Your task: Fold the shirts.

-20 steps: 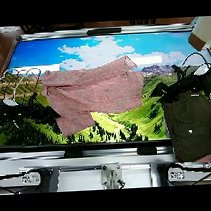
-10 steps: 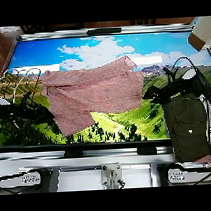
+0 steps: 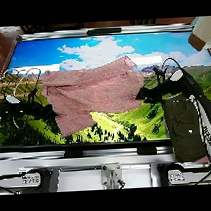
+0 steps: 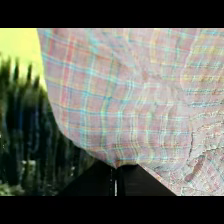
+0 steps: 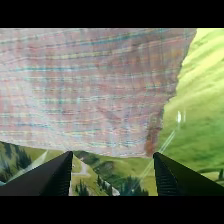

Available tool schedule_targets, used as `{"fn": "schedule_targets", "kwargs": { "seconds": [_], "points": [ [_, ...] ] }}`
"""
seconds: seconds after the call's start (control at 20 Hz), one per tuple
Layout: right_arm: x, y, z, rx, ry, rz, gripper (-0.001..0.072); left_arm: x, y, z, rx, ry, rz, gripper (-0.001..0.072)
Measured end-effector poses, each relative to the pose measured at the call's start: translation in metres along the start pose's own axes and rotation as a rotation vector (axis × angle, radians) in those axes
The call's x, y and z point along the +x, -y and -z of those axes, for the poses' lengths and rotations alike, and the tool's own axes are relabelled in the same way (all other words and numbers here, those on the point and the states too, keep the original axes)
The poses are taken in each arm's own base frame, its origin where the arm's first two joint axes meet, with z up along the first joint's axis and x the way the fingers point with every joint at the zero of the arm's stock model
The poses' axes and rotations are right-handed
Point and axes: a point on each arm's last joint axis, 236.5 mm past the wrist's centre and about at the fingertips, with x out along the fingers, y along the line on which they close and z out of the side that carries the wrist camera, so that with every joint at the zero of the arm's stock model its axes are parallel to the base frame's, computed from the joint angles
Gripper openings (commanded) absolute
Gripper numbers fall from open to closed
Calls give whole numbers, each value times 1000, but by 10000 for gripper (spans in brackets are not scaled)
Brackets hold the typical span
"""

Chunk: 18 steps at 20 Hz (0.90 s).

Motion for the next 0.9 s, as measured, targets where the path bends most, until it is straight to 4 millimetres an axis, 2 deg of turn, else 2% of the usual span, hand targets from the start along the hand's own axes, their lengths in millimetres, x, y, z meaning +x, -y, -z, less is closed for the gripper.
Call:
{"fn": "schedule_targets", "kwargs": {
  "seconds": [0.15, 0.2, 0.25, 0.3, 0.35, 0.55, 0.9],
  "points": [
    [12, 4, 11, 1, -51, 4, 633, -3, 1, 2, -5, -4, 5, 29],
    [16, 6, 10, -3, -48, 11, 611, -5, 1, 3, -5, -7, 7, 30],
    [19, 5, 8, -12, -41, 14, 418, -6, 2, 4, -4, -11, 10, 29],
    [23, 3, 7, -23, -37, 17, 189, -6, 3, 5, -4, -15, 12, 30],
    [26, 1, 2, -36, -15, 25, 58, -7, 4, 6, -3, -16, 14, 29],
    [33, -4, -22, -67, 91, 46, 54, -13, 8, 5, 7, -8, 17, 29],
    [24, 0, -72, -7, 309, 71, 54, -33, 14, -14, 34, 55, 12, 29]
  ]
}}
